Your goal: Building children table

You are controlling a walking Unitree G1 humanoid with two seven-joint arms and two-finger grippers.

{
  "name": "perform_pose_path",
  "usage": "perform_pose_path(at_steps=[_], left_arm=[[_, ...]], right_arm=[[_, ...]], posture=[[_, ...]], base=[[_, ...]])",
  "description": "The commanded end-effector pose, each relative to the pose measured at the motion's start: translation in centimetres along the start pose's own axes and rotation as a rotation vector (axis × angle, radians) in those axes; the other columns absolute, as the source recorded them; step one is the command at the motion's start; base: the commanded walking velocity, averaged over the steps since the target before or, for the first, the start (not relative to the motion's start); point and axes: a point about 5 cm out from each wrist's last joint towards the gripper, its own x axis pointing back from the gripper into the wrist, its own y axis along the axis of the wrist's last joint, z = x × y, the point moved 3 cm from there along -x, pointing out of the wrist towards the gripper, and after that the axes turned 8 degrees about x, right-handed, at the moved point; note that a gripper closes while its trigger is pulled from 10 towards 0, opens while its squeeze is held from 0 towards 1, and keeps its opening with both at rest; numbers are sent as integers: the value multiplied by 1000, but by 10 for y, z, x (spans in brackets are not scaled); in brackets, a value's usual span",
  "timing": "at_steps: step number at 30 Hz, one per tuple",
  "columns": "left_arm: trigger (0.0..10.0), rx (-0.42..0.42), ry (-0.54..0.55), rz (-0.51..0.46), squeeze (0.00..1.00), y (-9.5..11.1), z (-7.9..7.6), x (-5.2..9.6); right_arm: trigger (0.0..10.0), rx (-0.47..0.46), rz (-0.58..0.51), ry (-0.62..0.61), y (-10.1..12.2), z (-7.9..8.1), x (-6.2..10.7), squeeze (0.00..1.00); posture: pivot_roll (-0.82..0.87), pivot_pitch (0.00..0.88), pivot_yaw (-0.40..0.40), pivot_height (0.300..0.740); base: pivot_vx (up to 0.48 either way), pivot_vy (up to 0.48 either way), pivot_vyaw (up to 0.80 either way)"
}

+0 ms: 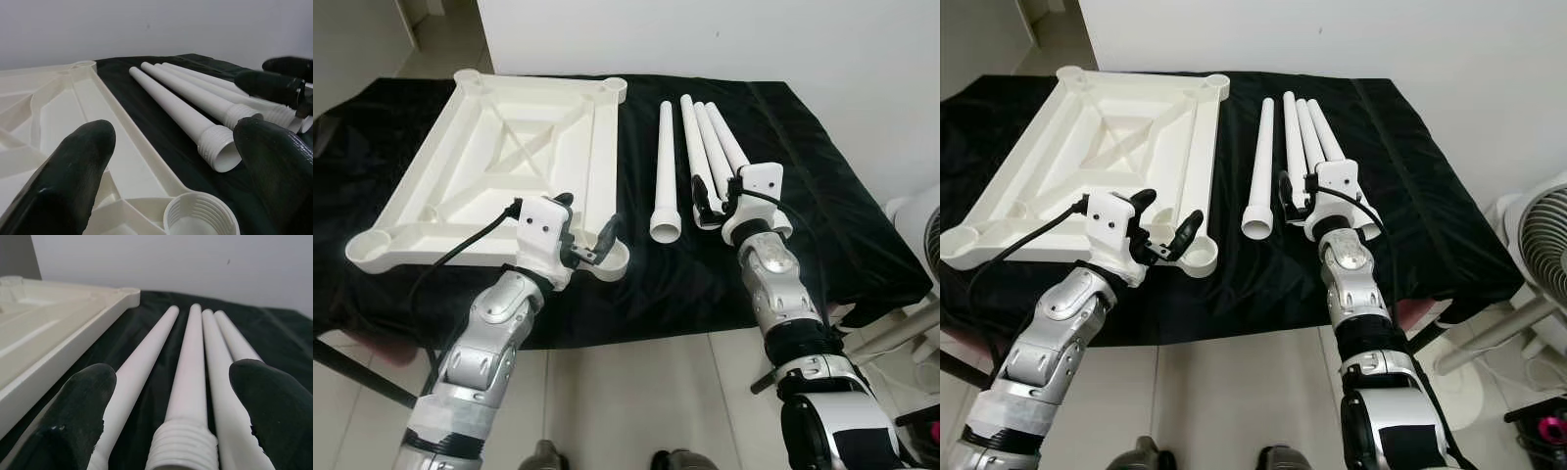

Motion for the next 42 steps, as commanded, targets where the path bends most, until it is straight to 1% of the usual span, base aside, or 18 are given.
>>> perform_pose_path(at_steps=[1, 3, 5, 7, 10, 14, 16, 18, 21, 24, 26, 27, 28, 29, 35, 37, 41, 42], left_arm=[[10000, 19, -60, 34, 0, -1, -10, 4], [10000, 26, -62, 38, 0, 0, -13, 6], [10000, 29, -65, 41, 0, 0, -16, 8], [10000, 38, -66, 47, 0, 0, -18, 9], [10000, 46, -70, 56, 0, 0, -22, 12], [10000, 44, -69, 61, 0, 1, -22, 13], [10000, 44, -60, 64, 0, 4, -20, 14], [10000, 45, -55, 67, 0, 5, -18, 15], [10000, 43, -42, 72, 0, 7, -16, 16], [10000, 47, -37, 70, 0, 8, -16, 16], [10000, 46, -35, 70, 0, 8, -16, 16], [10000, 46, -33, 71, 0, 9, -15, 16], [10000, 46, -33, 71, 0, 9, -15, 16], [10000, 46, -32, 72, 0, 9, -15, 16], [10000, 45, -27, 68, 0, 10, -14, 16], [10000, 49, -27, 68, 0, 12, -14, 15], [10000, 54, -28, 68, 0, 12, -14, 14], [10000, 54, -29, 69, 0, 11, -14, 13]], right_arm=[[10000, -51, 57, 27, -7, 5, -6, 0], [10000, -59, 77, 43, -9, 9, -9, 0], [10000, -92, 123, 33, -14, 10, -11, 0], [10000, -105, 137, 31, -16, 10, -12, 0], [10000, -111, 208, 7, -27, 12, -12, 0], [10000, -136, 231, 8, -31, 13, -13, 0], [10000, -149, 246, -10, -31, 13, -14, 0], [10000, -140, 251, -18, -31, 12, -15, 0], [10000, -158, 261, -52, -32, 8, -17, 0], [10000, -162, 266, -48, -34, 8, -16, 0], [10000, -148, 264, -45, -35, 8, -16, 0], [8392, -163, 267, -42, -35, 9, -16, 0], [8392, -163, 267, -42, -35, 9, -16, 0], [0, -174, 269, -40, -35, 10, -16, 0], [0, -167, 238, -43, -29, 10, -19, 0], [0, -159, 206, -32, -23, 14, -22, 0], [0, -154, 189, -23, -21, 15, -22, 0], [0, -151, 169, -14, -19, 16, -22, 0]], posture=[[34, 174, -22, 740], [37, 181, -23, 740], [41, 185, -25, 740], [47, 192, -25, 740], [58, 194, -25, 740], [61, 195, -26, 740], [65, 198, -25, 740], [68, 200, -26, 740], [74, 199, -26, 740], [75, 199, -26, 740], [75, 199, -26, 740], [80, 198, -27, 740], [80, 198, -27, 740], [80, 198, -27, 740], [82, 196, -26, 740], [78, 191, -23, 740], [73, 185, -22, 740], [66, 176, -23, 740]], base=[[0, 0, 0], [0, 0, 0], [0, 0, 0], [0, 0, 0], [0, 0, 0], [0, 0, 0], [0, 0, 0], [0, 0, 0], [0, 0, 0], [0, 0, 0], [0, 0, 0], [0, 0, 0], [0, 0, 0], [0, 0, 0], [0, 0, 0], [0, 0, 0], [0, 0, 0], [0, 0, 0]])
